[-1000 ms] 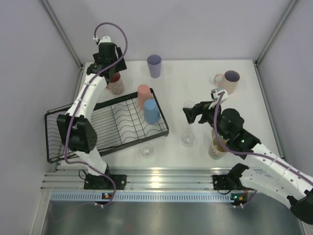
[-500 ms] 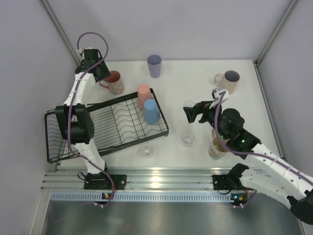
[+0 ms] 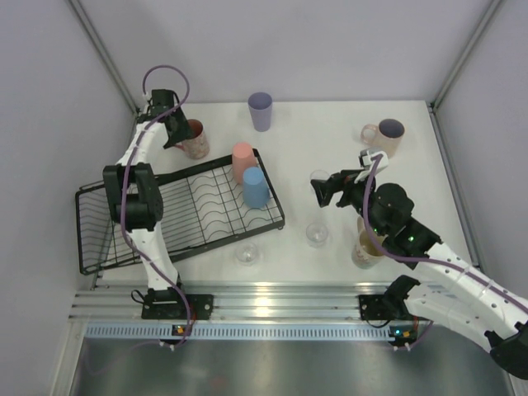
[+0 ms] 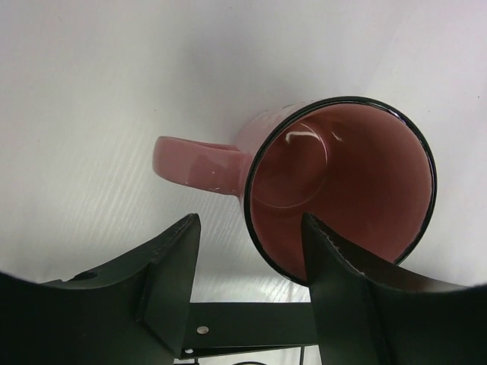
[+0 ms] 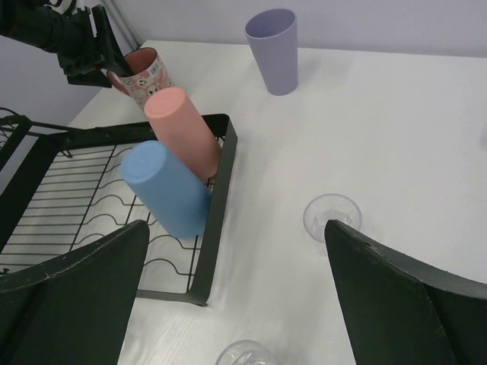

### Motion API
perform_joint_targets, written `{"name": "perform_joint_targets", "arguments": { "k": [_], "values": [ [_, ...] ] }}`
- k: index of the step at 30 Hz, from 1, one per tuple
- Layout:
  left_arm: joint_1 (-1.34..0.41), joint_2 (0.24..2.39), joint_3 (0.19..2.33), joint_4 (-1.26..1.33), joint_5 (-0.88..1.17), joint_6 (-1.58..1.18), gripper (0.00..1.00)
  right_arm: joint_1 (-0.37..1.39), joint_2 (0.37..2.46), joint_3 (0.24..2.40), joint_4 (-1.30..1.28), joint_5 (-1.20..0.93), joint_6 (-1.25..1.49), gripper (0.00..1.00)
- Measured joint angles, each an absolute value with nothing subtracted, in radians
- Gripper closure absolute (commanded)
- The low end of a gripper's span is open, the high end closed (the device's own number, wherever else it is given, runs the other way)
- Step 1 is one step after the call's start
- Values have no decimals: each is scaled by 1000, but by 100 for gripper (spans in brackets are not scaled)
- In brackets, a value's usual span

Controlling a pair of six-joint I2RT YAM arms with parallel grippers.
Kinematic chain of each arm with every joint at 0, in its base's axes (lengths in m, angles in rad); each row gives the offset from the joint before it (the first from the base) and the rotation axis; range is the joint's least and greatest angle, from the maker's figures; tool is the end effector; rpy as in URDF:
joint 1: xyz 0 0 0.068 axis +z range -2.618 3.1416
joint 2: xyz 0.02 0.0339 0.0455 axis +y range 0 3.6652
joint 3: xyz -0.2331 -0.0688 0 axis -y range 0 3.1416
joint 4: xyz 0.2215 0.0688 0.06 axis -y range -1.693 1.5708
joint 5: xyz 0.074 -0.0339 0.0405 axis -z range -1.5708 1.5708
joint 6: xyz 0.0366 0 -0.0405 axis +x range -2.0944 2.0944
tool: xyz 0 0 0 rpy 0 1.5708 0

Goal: Load the cups into the dish rack

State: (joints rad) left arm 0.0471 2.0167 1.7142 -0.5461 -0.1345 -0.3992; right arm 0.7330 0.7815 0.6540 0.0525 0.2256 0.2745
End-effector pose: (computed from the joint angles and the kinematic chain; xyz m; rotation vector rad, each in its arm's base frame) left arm 0.4220 0.0248 0.2324 -0.5927 2.3352 0.0004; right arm 0.1476 0.1219 0.3008 -0.2082 1.6633 0.5812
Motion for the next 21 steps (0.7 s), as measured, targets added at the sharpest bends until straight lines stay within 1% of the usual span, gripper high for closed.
{"name": "perform_joint_targets", "arguments": {
  "k": [3, 9, 13, 14, 16, 17, 19, 20, 21],
  "values": [
    [47, 2022, 1719, -546, -124, -402, 45, 733, 781, 654, 52, 227, 272, 1],
    [47, 2056, 1749, -546, -109, -398, 49, 733, 781, 654, 52, 228, 271, 1],
    [47, 2085, 1757, -542, -92, -400, 58, 733, 781, 654, 52, 228, 270, 1],
    [47, 2087, 1760, -542, -86, -400, 66, 733, 781, 654, 52, 228, 270, 1],
    [47, 2091, 1766, -542, -87, -397, 77, 733, 781, 654, 52, 228, 269, 1],
    [48, 2092, 1768, -542, -80, -399, 88, 733, 781, 654, 51, 228, 269, 1],
    [49, 2094, 1769, -555, -69, -395, 98, 733, 781, 654, 52, 228, 269, 1],
    [50, 2094, 1772, -555, -59, -393, 100, 733, 781, 654, 52, 228, 269, 1],
    [50, 2094, 1773, -555, -59, -389, 100, 733, 781, 654, 52, 228, 268, 1]
  ]
}}
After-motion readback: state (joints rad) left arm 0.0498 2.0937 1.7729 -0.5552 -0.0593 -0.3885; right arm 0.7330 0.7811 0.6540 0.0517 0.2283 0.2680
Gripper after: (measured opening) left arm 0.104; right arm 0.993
